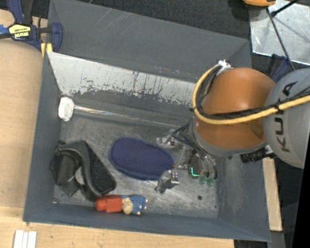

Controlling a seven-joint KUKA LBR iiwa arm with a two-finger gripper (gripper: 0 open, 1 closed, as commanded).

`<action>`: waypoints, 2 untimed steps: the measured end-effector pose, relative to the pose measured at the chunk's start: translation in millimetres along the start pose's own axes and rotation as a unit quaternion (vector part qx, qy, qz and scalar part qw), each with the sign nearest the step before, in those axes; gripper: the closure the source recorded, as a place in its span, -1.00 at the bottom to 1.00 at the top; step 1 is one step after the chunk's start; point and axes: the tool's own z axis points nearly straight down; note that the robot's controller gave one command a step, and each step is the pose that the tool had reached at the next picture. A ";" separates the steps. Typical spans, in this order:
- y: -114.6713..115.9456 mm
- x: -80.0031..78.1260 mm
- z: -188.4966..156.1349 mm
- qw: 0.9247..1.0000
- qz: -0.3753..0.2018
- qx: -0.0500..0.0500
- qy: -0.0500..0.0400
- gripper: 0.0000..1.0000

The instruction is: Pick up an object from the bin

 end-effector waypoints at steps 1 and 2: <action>-14.0 -62.2 115.6 0.995 -0.098 0.001 -0.006 -1.00; -13.2 -64.9 110.5 0.995 -0.097 0.000 -0.010 1.00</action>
Offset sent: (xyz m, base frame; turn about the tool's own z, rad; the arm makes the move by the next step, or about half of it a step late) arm 0.0595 -0.0129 -0.1155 -0.1986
